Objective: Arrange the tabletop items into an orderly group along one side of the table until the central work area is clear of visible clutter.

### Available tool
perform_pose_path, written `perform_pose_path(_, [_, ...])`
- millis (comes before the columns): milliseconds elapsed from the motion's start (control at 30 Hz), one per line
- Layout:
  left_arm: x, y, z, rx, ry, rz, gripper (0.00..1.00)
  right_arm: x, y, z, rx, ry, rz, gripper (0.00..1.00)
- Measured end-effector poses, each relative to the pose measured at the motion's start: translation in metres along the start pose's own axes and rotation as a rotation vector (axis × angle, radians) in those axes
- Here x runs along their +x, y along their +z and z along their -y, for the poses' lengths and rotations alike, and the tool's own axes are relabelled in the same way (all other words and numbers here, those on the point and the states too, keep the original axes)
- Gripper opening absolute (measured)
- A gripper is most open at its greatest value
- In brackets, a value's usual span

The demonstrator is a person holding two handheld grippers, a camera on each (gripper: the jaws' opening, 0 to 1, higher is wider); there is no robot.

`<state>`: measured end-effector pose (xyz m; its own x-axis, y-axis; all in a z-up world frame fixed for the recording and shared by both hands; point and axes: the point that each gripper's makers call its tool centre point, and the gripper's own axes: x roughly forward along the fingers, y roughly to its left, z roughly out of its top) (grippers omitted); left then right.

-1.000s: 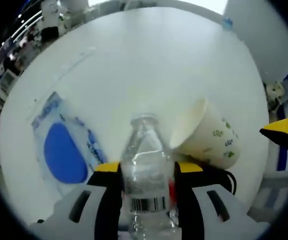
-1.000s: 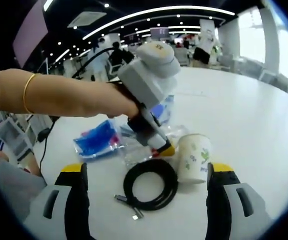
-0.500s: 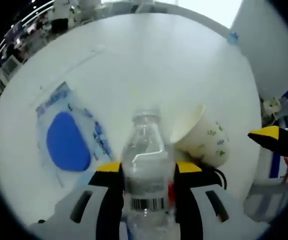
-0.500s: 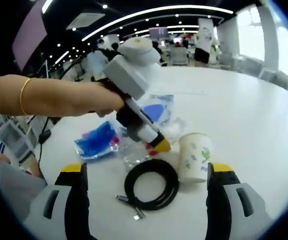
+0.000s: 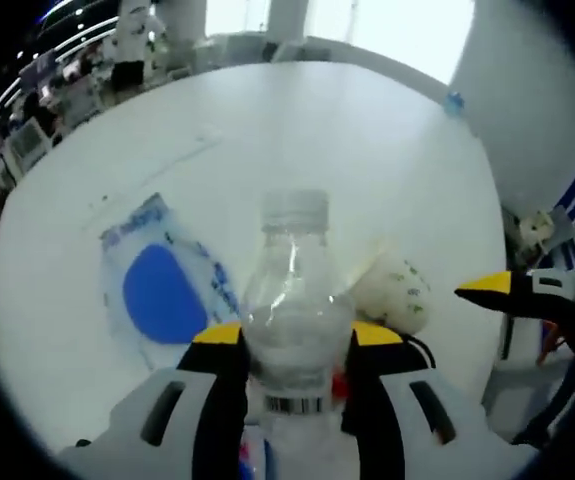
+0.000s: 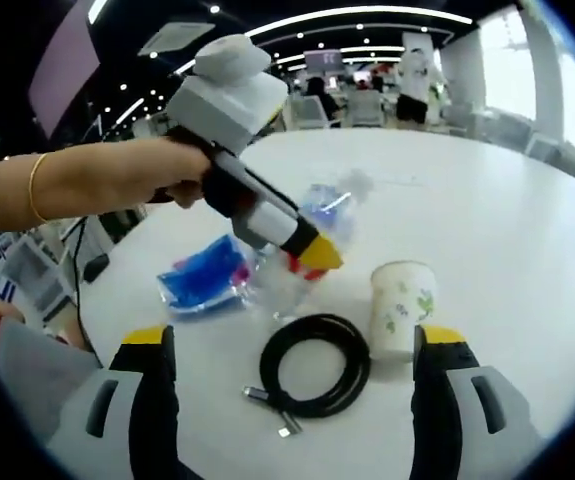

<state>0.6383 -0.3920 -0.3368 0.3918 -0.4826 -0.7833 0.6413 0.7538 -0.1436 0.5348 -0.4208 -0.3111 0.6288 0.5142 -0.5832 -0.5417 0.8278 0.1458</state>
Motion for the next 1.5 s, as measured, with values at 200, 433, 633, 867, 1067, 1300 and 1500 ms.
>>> perform_pose_path(200, [-0.009,0.004,0.002,0.044,-0.006,0.05,0.35,0.0,-0.001,0.0,-0.006,-0.004,-0.001,0.98])
perform_pose_path(433, [-0.017,0.012,0.002,0.096,-0.02,0.121,0.35,0.001,-0.003,-0.002,-0.018,0.0,-0.009,0.98])
perform_pose_path(633, [-0.026,0.023,0.009,0.141,-0.085,0.215,0.35,0.002,-0.004,-0.006,-0.036,0.011,-0.014,0.99])
perform_pose_path(867, [-0.048,0.038,0.017,0.204,-0.214,0.344,0.35,0.001,-0.003,-0.007,-0.041,0.011,-0.01,0.99])
perform_pose_path(1067, [-0.069,0.039,0.006,0.249,-0.265,0.398,0.35,0.001,-0.004,-0.009,-0.046,0.014,-0.011,0.99])
perform_pose_path(1300, [-0.091,0.032,-0.012,0.282,-0.319,0.44,0.35,0.0,-0.01,-0.018,-0.047,0.04,-0.017,0.99])
perform_pose_path(1500, [-0.106,0.026,-0.031,0.317,-0.308,0.463,0.35,0.002,-0.009,-0.026,-0.056,0.063,-0.004,0.99])
